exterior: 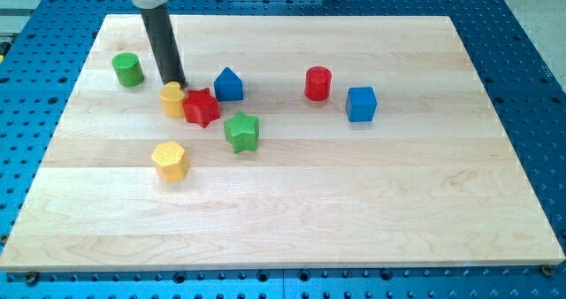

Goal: Push the blue blocks red star and heart towards the left side of the board

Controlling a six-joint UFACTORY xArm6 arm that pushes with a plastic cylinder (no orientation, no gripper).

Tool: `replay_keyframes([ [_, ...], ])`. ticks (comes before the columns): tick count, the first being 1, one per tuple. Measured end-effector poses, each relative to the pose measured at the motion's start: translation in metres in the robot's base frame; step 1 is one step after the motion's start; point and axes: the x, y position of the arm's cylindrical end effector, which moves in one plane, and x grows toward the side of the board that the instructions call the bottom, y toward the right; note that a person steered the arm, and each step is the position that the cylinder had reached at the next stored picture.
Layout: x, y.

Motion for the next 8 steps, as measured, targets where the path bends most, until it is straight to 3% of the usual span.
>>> replay_keyframes([
  [2, -0.015, 0.028],
  [3, 0.010, 0.121],
  [4, 0.028, 0.172],
  [6, 0.055, 0.102],
  [8, 0.049, 0.041],
])
